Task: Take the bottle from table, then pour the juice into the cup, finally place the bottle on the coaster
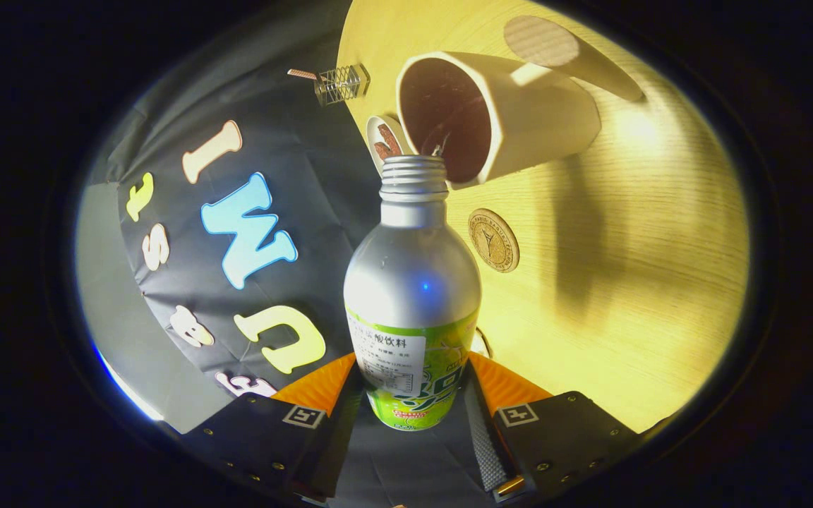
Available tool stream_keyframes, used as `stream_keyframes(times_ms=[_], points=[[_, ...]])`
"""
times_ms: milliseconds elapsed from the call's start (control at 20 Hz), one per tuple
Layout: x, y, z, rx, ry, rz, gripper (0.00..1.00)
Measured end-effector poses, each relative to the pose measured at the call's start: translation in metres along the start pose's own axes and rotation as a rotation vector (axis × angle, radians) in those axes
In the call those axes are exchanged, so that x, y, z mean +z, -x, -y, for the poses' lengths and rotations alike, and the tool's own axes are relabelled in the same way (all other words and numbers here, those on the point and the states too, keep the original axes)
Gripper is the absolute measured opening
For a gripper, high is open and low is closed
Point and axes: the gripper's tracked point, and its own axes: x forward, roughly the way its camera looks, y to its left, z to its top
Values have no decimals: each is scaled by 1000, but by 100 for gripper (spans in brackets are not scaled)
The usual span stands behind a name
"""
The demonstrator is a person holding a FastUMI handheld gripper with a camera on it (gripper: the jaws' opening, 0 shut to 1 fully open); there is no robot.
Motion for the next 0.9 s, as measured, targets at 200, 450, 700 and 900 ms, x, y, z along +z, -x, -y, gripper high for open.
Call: stream_keyframes(times_ms=[200,450,700,900], points=[[-1,-1,-3,3,-26,-5,74],[-2,0,-8,7,-56,-14,74],[-1,1,-12,16,-77,-18,74],[4,4,-14,19,-95,-1,74]])
